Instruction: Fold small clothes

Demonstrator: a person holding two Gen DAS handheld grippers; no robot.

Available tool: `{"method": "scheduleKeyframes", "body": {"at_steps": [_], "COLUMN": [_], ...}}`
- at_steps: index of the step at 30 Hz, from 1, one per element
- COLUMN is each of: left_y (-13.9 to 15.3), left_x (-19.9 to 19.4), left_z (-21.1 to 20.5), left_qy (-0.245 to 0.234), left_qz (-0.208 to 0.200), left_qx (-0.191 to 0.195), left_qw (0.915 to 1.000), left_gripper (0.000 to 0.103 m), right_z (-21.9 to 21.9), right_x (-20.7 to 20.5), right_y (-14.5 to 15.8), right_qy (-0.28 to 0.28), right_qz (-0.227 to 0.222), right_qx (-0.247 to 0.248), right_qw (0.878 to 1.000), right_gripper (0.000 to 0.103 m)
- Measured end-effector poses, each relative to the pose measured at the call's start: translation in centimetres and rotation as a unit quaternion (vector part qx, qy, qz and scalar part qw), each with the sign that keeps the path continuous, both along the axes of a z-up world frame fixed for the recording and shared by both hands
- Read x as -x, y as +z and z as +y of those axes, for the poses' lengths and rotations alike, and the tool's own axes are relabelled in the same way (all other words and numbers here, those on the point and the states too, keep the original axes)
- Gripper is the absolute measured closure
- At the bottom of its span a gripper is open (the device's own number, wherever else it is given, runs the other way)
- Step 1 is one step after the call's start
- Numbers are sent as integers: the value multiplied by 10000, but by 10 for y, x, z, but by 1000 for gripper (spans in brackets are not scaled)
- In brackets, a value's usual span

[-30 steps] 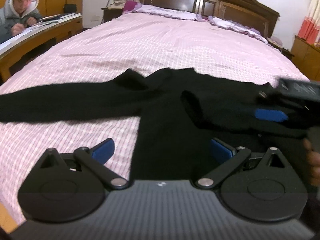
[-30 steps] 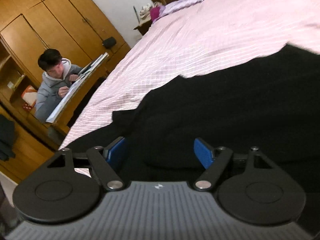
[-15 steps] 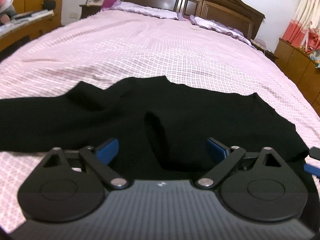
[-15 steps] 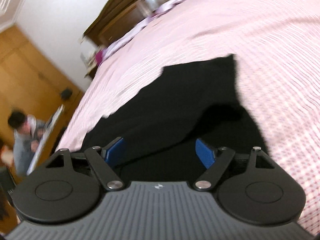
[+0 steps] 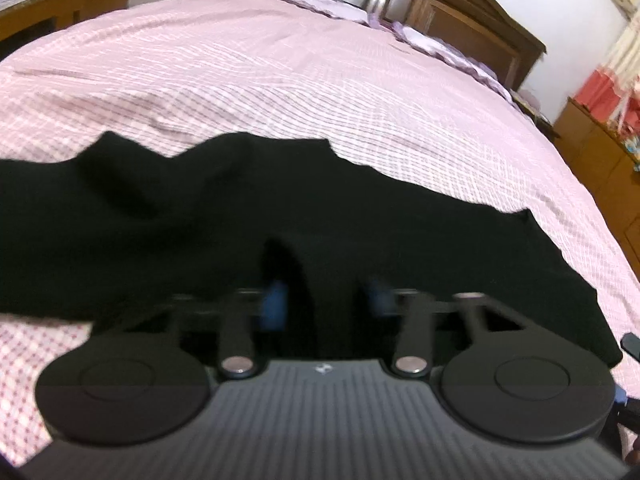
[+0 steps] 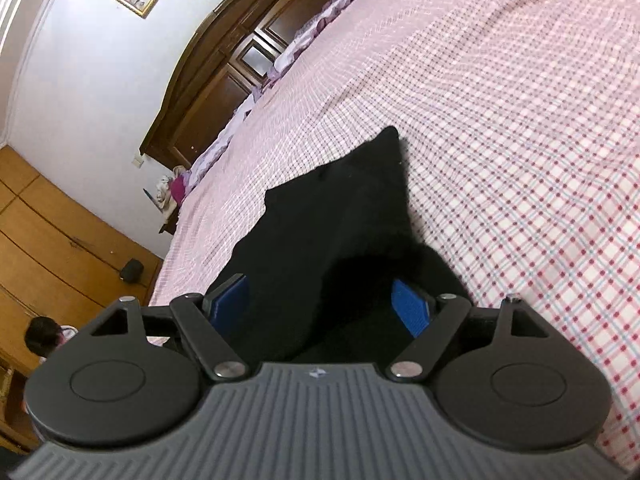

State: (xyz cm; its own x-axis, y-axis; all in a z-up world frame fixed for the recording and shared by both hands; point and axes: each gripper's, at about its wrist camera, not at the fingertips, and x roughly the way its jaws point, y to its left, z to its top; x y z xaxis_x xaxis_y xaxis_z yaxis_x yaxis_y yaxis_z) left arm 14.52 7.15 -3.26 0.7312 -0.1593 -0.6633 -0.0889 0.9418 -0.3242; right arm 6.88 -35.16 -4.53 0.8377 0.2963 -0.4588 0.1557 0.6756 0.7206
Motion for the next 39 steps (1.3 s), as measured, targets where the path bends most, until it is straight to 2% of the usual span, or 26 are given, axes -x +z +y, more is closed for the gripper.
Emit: {"method": "scheduleKeyframes", "body": {"at_steps": [2,4,6,10,14,19,22,26,30,33,39], "left_y": [6,17,22,11,-2,9,17,7,-7,-4,13], "left_x": [-1,-2,-9,-17,-18,-9,6,16,19,24,50], "left_z": [-3,-5,-4,0,7,11,16,17,18,12,19], "left_qy": [-124,-179,-181,96,164,274,345,502,504,414,394], "left_qz": [-198,-489,-418,-143,-39,-36,-155,17,-67,-76,-37], "left_qx": [-55,-366,-542,-1003,-840,-754,-637,-713,-792,-900,-809], "left_qw": [9997,9980,9975,9948,9963,9968,9973,9962,9956,9951,9959], "left_gripper": [87,88,88,87,81,53,47,46,45,43,42], "right_z": [4,5,6,11,11,15,23,35,42,44,45], "right_x": [-2,2,5,11,15,21,23,17,1,-3,7], "right_y": [4,9,14,16,10,20,31,30,9,-4,7], "right_qy": [-40,-114,-177,-248,-148,-38,129,542,779,830,776], "right_qz": [-47,-218,-395,-391,-246,-382,-601,-713,-279,-268,-222], "right_qx": [152,317,603,1215,1507,1693,1884,1968,2012,1991,1920], "right_qw": [9999,9992,9972,9915,9882,9848,9802,9763,9760,9761,9781], "right_gripper": [19,20,20,19,19,19,19,19,17,13,12]}}
